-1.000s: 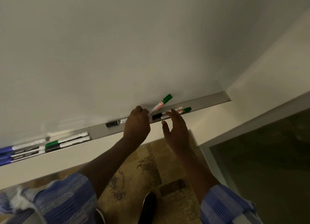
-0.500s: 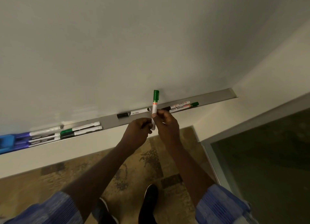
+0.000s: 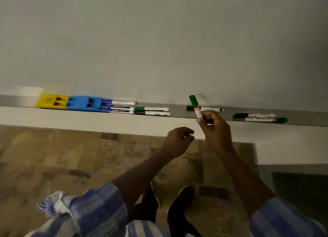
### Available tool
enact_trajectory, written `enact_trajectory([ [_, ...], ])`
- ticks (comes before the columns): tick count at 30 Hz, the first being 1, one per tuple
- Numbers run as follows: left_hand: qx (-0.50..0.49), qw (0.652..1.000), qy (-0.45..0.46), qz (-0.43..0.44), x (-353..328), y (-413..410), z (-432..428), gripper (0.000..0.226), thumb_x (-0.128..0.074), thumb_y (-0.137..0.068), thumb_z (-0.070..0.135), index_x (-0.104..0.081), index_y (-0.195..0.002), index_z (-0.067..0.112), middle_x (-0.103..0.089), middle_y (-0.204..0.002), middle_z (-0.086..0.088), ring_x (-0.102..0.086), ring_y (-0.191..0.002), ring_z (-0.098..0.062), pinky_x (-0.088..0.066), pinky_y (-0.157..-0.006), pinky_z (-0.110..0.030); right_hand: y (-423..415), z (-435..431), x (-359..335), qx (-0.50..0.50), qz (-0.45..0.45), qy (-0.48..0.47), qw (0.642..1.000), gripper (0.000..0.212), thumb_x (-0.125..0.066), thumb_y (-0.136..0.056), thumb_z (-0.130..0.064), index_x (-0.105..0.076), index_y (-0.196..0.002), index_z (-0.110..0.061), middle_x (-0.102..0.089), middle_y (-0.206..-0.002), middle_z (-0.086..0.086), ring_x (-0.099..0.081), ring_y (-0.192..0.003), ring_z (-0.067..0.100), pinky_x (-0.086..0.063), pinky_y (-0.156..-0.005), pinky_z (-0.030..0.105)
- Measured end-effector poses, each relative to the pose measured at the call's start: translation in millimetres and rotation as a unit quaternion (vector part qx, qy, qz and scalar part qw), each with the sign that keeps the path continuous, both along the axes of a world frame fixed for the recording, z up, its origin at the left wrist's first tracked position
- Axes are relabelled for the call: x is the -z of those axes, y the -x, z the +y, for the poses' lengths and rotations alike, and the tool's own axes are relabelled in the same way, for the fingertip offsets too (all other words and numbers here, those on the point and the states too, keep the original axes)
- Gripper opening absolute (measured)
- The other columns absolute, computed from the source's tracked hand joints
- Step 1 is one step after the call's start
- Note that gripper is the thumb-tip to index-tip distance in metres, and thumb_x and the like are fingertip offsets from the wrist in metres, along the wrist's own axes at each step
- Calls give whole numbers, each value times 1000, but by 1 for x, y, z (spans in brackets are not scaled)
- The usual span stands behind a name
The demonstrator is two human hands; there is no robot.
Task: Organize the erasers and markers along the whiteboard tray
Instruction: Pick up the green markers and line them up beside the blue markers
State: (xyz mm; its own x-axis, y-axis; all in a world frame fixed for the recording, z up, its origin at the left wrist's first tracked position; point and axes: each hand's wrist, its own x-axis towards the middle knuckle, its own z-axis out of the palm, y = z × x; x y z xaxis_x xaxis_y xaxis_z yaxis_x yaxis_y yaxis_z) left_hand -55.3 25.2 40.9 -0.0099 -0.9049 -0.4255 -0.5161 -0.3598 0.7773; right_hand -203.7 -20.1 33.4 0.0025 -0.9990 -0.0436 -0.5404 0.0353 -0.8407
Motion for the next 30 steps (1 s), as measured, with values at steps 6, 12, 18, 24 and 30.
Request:
enact_trajectory([
  [6,-14,1000,-5,-27,6,-50,5,29,-60,-98,25,-67,-124,15,-70,-117,-6,-65,-95,-14,-51,-77,-23,-46,-11,10,-49,22,23,998,24,-67,-92,-30,-68,-114,-19,-71,-104,-7,-63,-90,4,-44,-66,10],
  [12,-58,950,186,-245,13,-105,-6,22,-64,-92,16,-69,-111,8,-65,-110,-12,-60,-98,-25,-53,-83,-37,-85,-20,9,-91,139,69,984,25,-65,-93,-25,-69,-116,-16,-66,-108,6,-62,-94,22,-46,-72,23],
  [18,55,881,209,-422,28,-156,-32,21,-53,-93,11,-63,-111,11,-60,-107,-10,-55,-95,-27,-48,-83,-38,-117,-29,7,-103,261,135,950,24,-70,-87,-18,-72,-110,-14,-64,-102,10,-61,-94,31,-51,-74,33],
  [24,124,866,240,-420,29,-167,-41,13,-56,-92,12,-65,-100,8,-62,-100,-13,-56,-88,-32,-46,-78,-43,-133,-35,11,-100,301,128,940,25,-71,-86,-18,-72,-110,-14,-65,-101,9,-61,-95,31,-51,-74,34],
  [30,169,881,246,-368,26,-172,-47,21,-58,-95,28,-66,-106,13,-58,-114,-9,-53,-103,-29,-44,-87,-43,-130,-34,13,-109,300,116,941,26,-70,-87,-18,-71,-113,-13,-65,-106,10,-59,-99,31,-51,-78,36],
])
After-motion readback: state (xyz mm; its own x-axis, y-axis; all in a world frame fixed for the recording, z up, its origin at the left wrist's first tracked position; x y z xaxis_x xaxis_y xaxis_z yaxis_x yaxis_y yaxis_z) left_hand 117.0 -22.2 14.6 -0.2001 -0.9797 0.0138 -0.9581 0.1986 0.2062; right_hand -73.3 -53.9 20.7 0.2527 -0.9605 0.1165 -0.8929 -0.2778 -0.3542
